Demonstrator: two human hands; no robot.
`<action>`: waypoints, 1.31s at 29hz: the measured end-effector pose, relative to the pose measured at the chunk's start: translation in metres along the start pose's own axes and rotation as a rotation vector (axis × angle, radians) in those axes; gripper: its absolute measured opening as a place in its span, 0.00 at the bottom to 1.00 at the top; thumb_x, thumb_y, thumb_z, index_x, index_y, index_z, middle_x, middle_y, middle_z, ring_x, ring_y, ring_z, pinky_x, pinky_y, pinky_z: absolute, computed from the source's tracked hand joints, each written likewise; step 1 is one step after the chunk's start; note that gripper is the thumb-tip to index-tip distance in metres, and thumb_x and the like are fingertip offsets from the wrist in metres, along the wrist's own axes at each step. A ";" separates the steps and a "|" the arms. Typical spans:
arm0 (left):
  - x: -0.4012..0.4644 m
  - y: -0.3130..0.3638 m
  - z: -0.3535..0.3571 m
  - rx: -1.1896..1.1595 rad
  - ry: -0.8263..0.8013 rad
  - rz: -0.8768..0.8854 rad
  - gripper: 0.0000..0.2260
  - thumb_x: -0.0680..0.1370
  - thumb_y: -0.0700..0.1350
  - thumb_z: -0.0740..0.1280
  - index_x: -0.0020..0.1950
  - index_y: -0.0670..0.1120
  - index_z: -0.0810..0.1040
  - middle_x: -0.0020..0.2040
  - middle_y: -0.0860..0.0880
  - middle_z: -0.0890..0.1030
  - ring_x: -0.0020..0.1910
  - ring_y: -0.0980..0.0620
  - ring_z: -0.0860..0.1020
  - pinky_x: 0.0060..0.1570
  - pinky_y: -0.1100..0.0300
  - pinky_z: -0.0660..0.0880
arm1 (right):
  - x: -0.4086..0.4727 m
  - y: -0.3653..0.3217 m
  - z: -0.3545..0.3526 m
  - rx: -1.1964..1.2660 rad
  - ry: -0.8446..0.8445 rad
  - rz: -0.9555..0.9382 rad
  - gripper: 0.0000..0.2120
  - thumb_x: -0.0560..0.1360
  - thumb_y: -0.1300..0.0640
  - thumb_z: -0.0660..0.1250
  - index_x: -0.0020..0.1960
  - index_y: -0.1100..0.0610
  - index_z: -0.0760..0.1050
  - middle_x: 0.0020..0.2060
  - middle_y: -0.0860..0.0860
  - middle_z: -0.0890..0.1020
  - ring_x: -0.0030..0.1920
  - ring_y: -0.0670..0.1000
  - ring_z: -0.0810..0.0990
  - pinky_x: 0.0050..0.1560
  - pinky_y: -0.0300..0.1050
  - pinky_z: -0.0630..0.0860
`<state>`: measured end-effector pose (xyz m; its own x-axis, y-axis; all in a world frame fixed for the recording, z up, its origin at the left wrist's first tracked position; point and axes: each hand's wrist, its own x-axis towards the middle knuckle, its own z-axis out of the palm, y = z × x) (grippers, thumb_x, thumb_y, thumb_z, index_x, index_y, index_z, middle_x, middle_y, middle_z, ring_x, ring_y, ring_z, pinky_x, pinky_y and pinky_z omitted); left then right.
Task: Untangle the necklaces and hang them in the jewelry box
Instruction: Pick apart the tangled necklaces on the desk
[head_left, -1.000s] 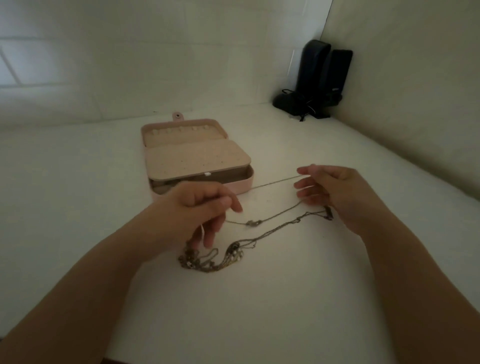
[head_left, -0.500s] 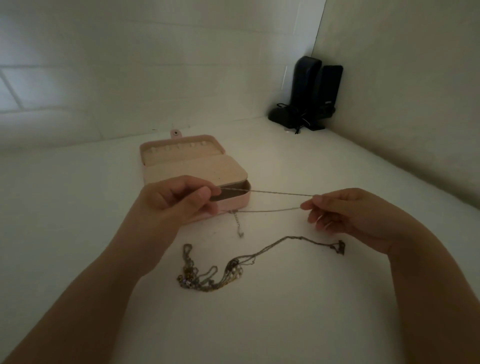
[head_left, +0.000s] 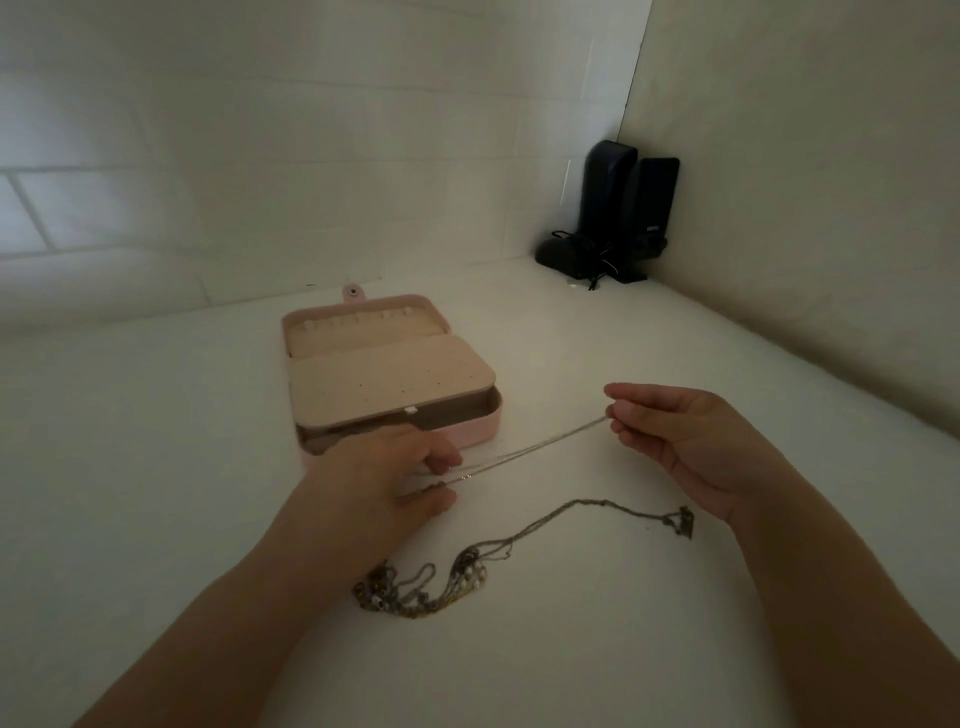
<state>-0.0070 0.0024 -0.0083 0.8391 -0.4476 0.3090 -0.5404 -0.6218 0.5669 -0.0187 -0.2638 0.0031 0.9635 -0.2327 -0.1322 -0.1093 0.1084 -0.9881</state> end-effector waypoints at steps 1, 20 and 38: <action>0.000 0.000 0.001 0.060 0.004 0.000 0.09 0.71 0.46 0.70 0.47 0.60 0.77 0.43 0.67 0.75 0.43 0.69 0.74 0.45 0.70 0.70 | 0.000 0.001 0.001 -0.031 0.004 -0.018 0.09 0.72 0.69 0.64 0.48 0.60 0.79 0.38 0.54 0.82 0.36 0.45 0.81 0.40 0.32 0.79; -0.003 0.006 -0.011 0.152 -0.011 0.102 0.07 0.68 0.43 0.71 0.42 0.55 0.80 0.37 0.64 0.79 0.37 0.63 0.77 0.31 0.74 0.67 | -0.010 -0.009 0.003 -0.709 0.160 -0.235 0.08 0.75 0.58 0.64 0.46 0.46 0.79 0.40 0.49 0.80 0.33 0.45 0.74 0.33 0.34 0.68; 0.001 0.009 0.004 -0.145 -0.285 0.124 0.06 0.67 0.54 0.71 0.39 0.53 0.79 0.36 0.55 0.80 0.42 0.60 0.77 0.41 0.68 0.73 | -0.041 0.017 0.066 -1.033 -0.528 -0.392 0.12 0.64 0.47 0.76 0.45 0.47 0.81 0.38 0.45 0.75 0.39 0.43 0.74 0.36 0.31 0.66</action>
<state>-0.0110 -0.0062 -0.0061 0.7059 -0.6881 0.1682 -0.6055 -0.4629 0.6473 -0.0443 -0.1887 -0.0026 0.9292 0.3695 -0.0003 0.2998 -0.7544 -0.5839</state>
